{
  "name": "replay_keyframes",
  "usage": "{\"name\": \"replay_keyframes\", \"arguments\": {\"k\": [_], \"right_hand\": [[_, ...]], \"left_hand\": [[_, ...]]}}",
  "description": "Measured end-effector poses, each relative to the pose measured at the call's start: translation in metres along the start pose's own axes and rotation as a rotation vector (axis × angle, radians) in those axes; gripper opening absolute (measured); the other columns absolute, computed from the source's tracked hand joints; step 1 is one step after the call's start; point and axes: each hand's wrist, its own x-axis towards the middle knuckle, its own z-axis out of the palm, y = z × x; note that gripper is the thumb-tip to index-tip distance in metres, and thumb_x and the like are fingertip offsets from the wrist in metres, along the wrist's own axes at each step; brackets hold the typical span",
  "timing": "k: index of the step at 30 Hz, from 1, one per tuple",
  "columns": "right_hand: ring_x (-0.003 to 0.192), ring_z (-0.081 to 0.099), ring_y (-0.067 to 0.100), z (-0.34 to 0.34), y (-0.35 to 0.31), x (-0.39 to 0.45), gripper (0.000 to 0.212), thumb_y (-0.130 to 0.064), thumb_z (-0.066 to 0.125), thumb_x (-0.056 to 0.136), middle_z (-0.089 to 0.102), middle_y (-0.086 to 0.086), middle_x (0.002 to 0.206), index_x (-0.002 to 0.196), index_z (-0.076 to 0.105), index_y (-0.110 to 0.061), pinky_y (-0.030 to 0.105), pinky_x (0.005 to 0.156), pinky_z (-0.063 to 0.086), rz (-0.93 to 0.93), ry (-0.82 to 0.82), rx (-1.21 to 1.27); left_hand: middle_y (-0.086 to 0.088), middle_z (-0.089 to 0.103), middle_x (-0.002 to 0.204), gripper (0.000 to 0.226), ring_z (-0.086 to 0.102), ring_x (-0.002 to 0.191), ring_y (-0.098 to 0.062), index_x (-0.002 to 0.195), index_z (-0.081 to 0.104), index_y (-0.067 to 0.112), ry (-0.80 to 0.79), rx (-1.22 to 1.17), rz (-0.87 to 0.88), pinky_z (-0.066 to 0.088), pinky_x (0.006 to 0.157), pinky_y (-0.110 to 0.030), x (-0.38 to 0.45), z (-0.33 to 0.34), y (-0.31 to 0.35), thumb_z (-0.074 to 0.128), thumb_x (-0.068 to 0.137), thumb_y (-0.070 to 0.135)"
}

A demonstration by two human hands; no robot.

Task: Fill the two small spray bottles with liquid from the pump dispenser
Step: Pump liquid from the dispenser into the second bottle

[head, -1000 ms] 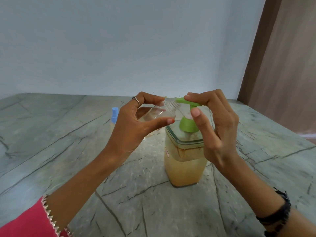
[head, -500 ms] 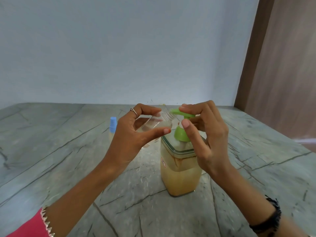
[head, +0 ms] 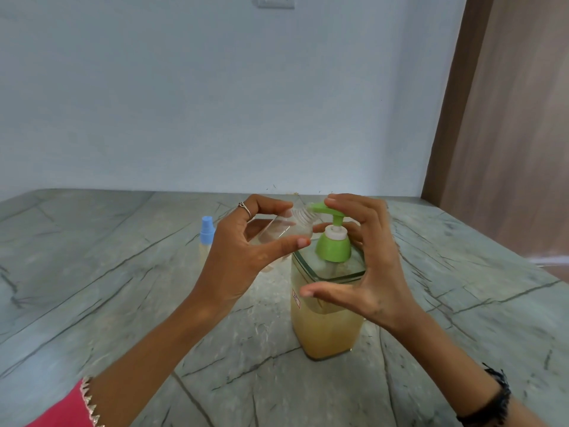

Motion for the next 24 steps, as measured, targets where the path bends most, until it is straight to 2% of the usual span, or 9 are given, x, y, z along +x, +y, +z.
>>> {"name": "replay_keyframes", "arguments": {"k": [3, 7, 14, 24], "right_hand": [[0.121, 0.048, 0.009, -0.003, 0.000, -0.001, 0.087, -0.051, 0.080, 0.060, 0.035, -0.003, 0.132, 0.132, 0.038, -0.028, 0.019, 0.094, 0.046, -0.009, -0.027, -0.021], [0.125, 0.044, 0.011, 0.002, 0.000, -0.003, 0.087, -0.048, 0.082, 0.058, 0.036, -0.004, 0.131, 0.131, 0.039, -0.026, 0.025, 0.096, 0.047, 0.009, 0.021, -0.085], [0.125, 0.038, -0.003, 0.008, -0.003, -0.005, 0.084, -0.052, 0.078, 0.063, 0.032, -0.011, 0.130, 0.133, 0.038, -0.025, 0.006, 0.092, 0.039, 0.048, 0.071, -0.193], [0.124, 0.036, -0.006, 0.009, -0.004, -0.004, 0.083, -0.053, 0.075, 0.066, 0.034, -0.010, 0.132, 0.133, 0.039, -0.021, 0.005, 0.094, 0.037, 0.017, 0.087, -0.210]], "left_hand": [[0.010, 0.069, 0.094, 0.041, 0.067, 0.093, -0.007, 0.090, 0.062, 0.028, 0.005, 0.008, 0.009, 0.055, 0.085, -0.028, -0.001, 0.001, 0.001, 0.077, 0.052, 0.030], [0.008, 0.069, 0.095, 0.042, 0.067, 0.093, -0.008, 0.091, 0.062, 0.026, 0.021, 0.007, 0.016, 0.055, 0.085, -0.030, 0.000, 0.002, 0.000, 0.078, 0.052, 0.030], [0.007, 0.067, 0.097, 0.042, 0.066, 0.095, -0.010, 0.092, 0.061, 0.026, 0.038, 0.029, 0.011, 0.055, 0.086, -0.034, 0.000, 0.002, -0.001, 0.077, 0.054, 0.030], [0.007, 0.067, 0.098, 0.043, 0.066, 0.094, -0.009, 0.092, 0.061, 0.027, 0.041, 0.046, 0.011, 0.055, 0.086, -0.037, 0.001, 0.002, -0.002, 0.077, 0.052, 0.033]]}}
